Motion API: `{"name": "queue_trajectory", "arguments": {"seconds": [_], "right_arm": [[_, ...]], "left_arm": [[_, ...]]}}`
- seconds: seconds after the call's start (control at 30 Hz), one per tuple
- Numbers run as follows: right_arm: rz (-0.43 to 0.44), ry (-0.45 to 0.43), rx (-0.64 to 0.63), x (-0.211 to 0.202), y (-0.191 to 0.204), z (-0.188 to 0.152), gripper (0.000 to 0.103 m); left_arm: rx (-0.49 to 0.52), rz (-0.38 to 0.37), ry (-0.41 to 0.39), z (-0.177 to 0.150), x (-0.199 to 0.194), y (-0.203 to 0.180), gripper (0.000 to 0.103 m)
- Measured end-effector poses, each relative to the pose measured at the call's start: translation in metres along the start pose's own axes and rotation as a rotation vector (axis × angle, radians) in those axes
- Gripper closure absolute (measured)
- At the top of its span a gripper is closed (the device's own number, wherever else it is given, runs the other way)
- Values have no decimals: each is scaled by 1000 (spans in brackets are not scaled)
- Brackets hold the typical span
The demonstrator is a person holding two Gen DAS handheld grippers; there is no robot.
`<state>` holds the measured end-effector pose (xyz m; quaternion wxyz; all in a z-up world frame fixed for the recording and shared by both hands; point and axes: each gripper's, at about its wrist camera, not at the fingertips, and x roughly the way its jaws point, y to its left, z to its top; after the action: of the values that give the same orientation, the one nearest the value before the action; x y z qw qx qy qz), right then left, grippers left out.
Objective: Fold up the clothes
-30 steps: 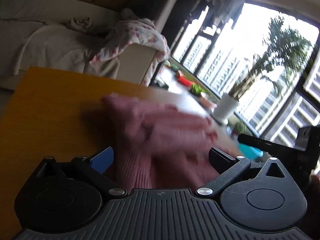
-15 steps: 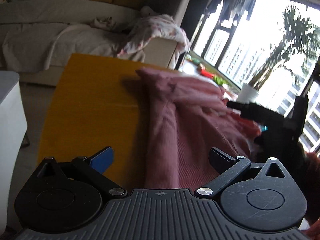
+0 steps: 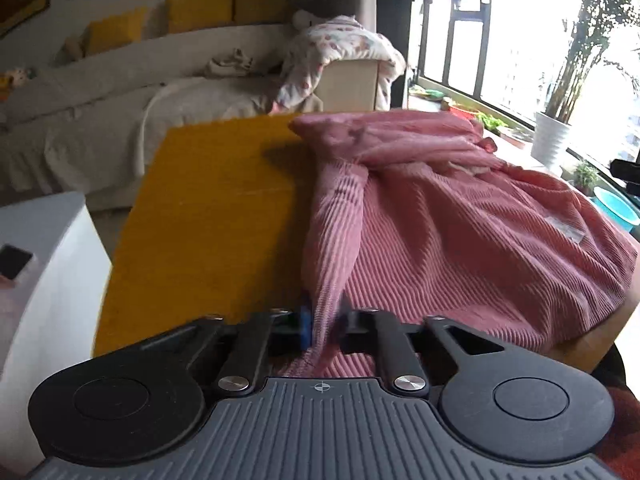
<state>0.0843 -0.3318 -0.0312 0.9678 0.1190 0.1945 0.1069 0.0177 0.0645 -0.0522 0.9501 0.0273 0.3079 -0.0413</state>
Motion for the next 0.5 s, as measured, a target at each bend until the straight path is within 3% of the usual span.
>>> {"name": "queue_trajectory", "arguments": {"seconds": [0.07, 0.13, 0.27, 0.37, 0.4, 0.5], "right_arm": [[-19, -6, 40, -7, -12, -2, 0], [-29, -4, 74, -8, -19, -5, 0], [1, 12, 113, -4, -19, -8, 0], [45, 19, 67, -2, -5, -10, 0], [57, 25, 55, -3, -2, -10, 0], [47, 23, 44, -8, -5, -9, 0]], "left_arm": [[85, -14, -32, 8, -9, -9, 92], [151, -81, -34, 14, -13, -20, 92], [257, -232, 34, 8, -9, -47, 92], [295, -330, 90, -2, -5, -60, 88], [278, -351, 94, -4, -5, -58, 84], [163, -441, 95, 0, -8, -42, 48]]}}
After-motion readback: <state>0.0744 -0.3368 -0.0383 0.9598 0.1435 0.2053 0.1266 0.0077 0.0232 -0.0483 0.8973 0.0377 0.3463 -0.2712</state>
